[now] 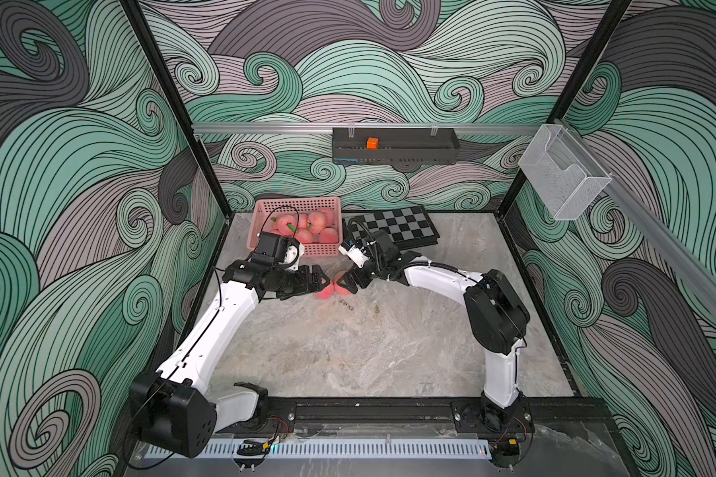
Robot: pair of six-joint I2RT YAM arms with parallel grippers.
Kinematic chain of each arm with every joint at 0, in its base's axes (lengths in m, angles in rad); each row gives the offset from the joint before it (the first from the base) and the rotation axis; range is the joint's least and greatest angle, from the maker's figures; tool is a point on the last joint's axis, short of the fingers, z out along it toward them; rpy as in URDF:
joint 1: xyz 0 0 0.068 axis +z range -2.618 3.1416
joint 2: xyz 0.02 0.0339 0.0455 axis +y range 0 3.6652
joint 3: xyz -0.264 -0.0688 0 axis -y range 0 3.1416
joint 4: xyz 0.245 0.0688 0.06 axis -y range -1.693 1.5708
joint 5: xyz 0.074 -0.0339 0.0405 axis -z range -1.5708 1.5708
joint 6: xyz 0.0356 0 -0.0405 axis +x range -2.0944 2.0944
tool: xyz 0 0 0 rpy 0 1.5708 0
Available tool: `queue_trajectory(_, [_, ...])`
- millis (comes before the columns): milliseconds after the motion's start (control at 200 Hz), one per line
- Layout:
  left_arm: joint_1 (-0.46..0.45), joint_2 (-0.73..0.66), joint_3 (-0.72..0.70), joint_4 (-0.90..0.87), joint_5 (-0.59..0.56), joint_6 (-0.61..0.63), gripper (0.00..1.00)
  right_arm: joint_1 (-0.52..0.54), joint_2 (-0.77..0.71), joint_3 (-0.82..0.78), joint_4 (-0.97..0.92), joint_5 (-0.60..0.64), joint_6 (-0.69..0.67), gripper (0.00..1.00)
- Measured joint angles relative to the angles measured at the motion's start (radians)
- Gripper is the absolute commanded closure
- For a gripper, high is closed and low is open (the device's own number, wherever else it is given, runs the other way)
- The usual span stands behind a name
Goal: Put the peaches into the basket
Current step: Pick up the peach from the center of the board.
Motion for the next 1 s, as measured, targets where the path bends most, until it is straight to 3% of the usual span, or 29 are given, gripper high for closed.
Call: queue_trajectory(1001, [0.000,0.115,-0.018,0.098,0.066,-0.047,0.11,-0.022,0.161,0.025,0.042,-0.074,-0.025,0.01])
